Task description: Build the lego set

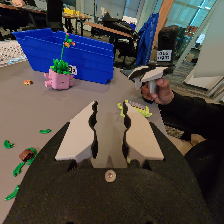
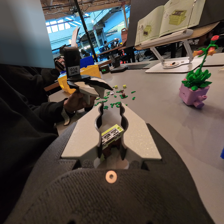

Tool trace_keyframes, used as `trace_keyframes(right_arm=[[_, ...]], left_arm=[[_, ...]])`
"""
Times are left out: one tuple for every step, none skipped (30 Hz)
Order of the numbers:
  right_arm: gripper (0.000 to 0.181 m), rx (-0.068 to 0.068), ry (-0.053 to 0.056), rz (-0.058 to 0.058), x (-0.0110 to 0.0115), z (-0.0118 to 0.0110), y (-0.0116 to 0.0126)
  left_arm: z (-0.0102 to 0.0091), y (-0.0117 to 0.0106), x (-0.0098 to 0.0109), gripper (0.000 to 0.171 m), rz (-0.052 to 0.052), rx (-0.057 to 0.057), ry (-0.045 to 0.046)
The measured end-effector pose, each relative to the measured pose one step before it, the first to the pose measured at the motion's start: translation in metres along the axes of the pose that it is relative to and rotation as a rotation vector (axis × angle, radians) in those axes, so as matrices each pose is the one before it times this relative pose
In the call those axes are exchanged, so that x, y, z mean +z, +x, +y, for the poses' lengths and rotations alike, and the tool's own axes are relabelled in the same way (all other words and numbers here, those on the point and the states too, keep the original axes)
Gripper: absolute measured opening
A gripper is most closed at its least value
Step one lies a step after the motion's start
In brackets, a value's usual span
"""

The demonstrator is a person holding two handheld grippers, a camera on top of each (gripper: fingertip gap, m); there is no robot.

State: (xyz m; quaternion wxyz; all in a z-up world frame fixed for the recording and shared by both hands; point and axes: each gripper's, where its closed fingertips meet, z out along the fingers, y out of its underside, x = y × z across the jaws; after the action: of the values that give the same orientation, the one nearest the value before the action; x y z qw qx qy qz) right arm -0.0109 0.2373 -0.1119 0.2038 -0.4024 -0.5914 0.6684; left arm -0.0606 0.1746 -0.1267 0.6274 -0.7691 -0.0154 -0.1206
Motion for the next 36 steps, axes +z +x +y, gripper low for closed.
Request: trace_keyframes(right_arm=[[0.026,-0.0080,-0.0080,0.0001,0.00074,0.00128,-0.00108],[0.026,-0.0090,-0.0099,0.0020,0.00103,0.00142,-0.00083],[0.026,-0.0095,-0.0113,0.0041,0.00105,0.00173,-0.00062],[0.026,-0.0106,-0.0123,0.0046,0.00123,0.00176,-0.00066],[0.026,-0.0120,-0.0130,0.0043,0.00136,0.00186,-0.00086],[0.026,-0.0127,-0.0137,0.0057,0.00142,0.00193,-0.00077],[0.027,-0.0135,-0.0140,0.0064,0.00153,0.00189,-0.00065],[0.027,-0.0139,-0.0142,0.0067,0.00149,0.00198,-0.00071],[0.027,-0.0135,-0.0143,0.0066,0.00150,0.00198,-0.00061],[0.027,-0.0130,-0.0136,0.0062,0.00147,0.00181,-0.00064],[0.027,-0.0118,-0.0125,0.0058,0.00136,0.00168,-0.00054],[0.027,-0.0099,-0.0110,0.0046,0.00116,0.00140,-0.00046],[0.027,-0.0074,-0.0089,0.0039,0.00102,0.00116,-0.00032],[0.027,-0.0048,-0.0065,0.0026,0.00069,0.00082,-0.00019],[0.027,-0.0023,-0.0037,0.0011,0.00039,0.00044,-0.00008],[0.027,0.0003,-0.0003,-0.0002,-0.00002,0.00004,-0.00005],[0.027,0.0031,0.0043,-0.0015,-0.00055,-0.00062,0.00020],[0.028,0.0064,0.0095,-0.0028,-0.00108,-0.00117,0.00036],[0.029,0.0096,0.0098,-0.0097,-0.00200,-0.00113,-0.00039],[0.026,0.0078,0.0009,-0.0260,-0.00311,0.00029,-0.00277],[0.018,-0.0054,-0.0089,-0.0349,-0.00425,0.00179,-0.00462],[0.011,-0.0168,-0.0172,-0.0101,-0.00517,0.00313,-0.00213],[0.008,-0.0215,-0.0252,0.0206,-0.00520,0.00416,0.00161],[0.008,-0.0244,-0.0310,0.0343,-0.00477,0.00517,0.00353],[0.008,-0.0225,-0.0364,0.0358,-0.00362,0.00628,0.00427],[0.007,-0.0122,-0.0450,0.0184,-0.00202,0.00734,0.00262],[0.003,0.0030,-0.0517,-0.0165,-0.00035,0.00809,-0.00173],[0.000,0.0167,-0.0523,-0.0423,0.00085,0.00818,-0.00521],[0.000,0.0230,-0.0495,-0.0442,0.00169,0.00833,-0.00529],[0.000,0.0200,-0.0463,-0.0415,0.00204,0.00799,-0.00522],[0.000,0.0123,-0.0382,-0.0352,0.00187,0.00605,-0.00475],[0.000,0.0049,-0.0230,-0.0232,0.00194,0.00370,-0.00363],[0.000,0.0004,-0.0109,-0.0153,0.00195,0.00110,-0.00268],[0.000,-0.0014,-0.0016,-0.0161,0.00235,-0.00100,-0.00319],[0.000,-0.0003,0.0098,-0.0127,0.00291,-0.00363,-0.00292],[0.000,0.0011,0.0246,0.0007,0.00334,-0.00678,-0.00105]], left_arm=[[0.00015,0.00005,0.00009,0.041,-0.0009,0.0015,-0.00087],[0.00029,-0.00008,0.00017,0.041,-0.0014,0.0020,-0.00133],[0.00038,-0.00001,0.00023,0.041,-0.0014,0.0020,-0.00199],[0.00039,0.00003,0.00023,0.041,-0.0010,0.0022,-0.00211],[0.00040,0.00006,0.00022,0.041,-0.0009,0.0019,-0.00217],[0.00036,-0.00002,0.00022,0.041,-0.0009,0.0019,-0.00199],[0.00033,0.00000,0.00014,0.041,-0.0009,0.0016,-0.00168],[0.00031,0.00004,0.00016,0.041,-0.0008,0.0014,-0.00147],[0.00026,-0.00003,0.00016,0.041,-0.0007,0.0011,-0.00126],[0.00037,-0.00006,0.00015,0.041,-0.0005,0.0004,-0.00145],[0.00023,-0.00004,0.00004,0.041,0.0000,0.0000,-0.00111],[0.00015,-0.00002,0.00016,0.041,0.0001,0.0000,-0.00075],[0.00005,0.00006,0.00000,0.041,0.0000,0.0004,-0.00021],[0.00002,0.00003,0.00010,0.041,-0.0001,0.0006,-0.00018],[0.00007,-0.00008,-0.00004,0.041,-0.0003,0.0006,-0.00052],[-0.00005,0.00000,0.00006,0.041,-0.0005,0.0006,-0.00039],[-0.00011,0.00003,-0.00007,0.041,-0.0003,0.0008,0.00039],[-0.00001,-0.00013,0.00000,0.041,-0.0006,0.0007,0.00005],[0.00007,-0.00007,-0.00003,0.041,-0.0002,0.0005,-0.00050],[-0.00005,0.00000,-0.00004,0.041,0.0000,0.0002,-0.00032],[-0.00009,-0.00003,-0.00011,0.041,-0.0002,0.0006,0.00012],[-0.00017,-0.00012,-0.00015,0.041,-0.0009,0.0005,0.00087],[-0.00011,-0.00007,-0.00011,0.041,-0.0006,0.0003,0.00114],[-0.00015,-0.00021,-0.00006,0.040,-0.0004,-0.0005,0.00103],[0.00012,-0.00005,0.00003,0.040,0.0006,-0.0014,0.00030],[0.00024,0.00008,0.00005,0.040,0.0014,-0.0018,-0.00074],[0.00004,0.00027,0.00018,0.040,0.0011,-0.0005,-0.00048],[-0.00011,0.00028,0.00001,0.040,0.0000,0.0019,-0.00015],[-0.00007,0.00006,0.00004,0.040,-0.0020,0.0041,-0.00021],[0.00021,0.00000,0.00007,0.040,-0.0028,0.0042,-0.00159],[0.00056,-0.00018,0.00020,0.040,-0.0022,0.0027,-0.00273],[0.00061,-0.00008,0.00028,0.040,-0.0008,0.0008,-0.00277],[0.00041,-0.00004,0.00010,0.040,0.0000,-0.0003,-0.00191],[0.00010,-0.00007,0.00017,0.040,0.0003,-0.0004,-0.00046],[-0.00014,0.00018,0.00011,0.040,0.0006,0.0002,0.00021],[-0.00020,0.00014,-0.00001,0.040,-0.0001,0.0011,0.00110]])
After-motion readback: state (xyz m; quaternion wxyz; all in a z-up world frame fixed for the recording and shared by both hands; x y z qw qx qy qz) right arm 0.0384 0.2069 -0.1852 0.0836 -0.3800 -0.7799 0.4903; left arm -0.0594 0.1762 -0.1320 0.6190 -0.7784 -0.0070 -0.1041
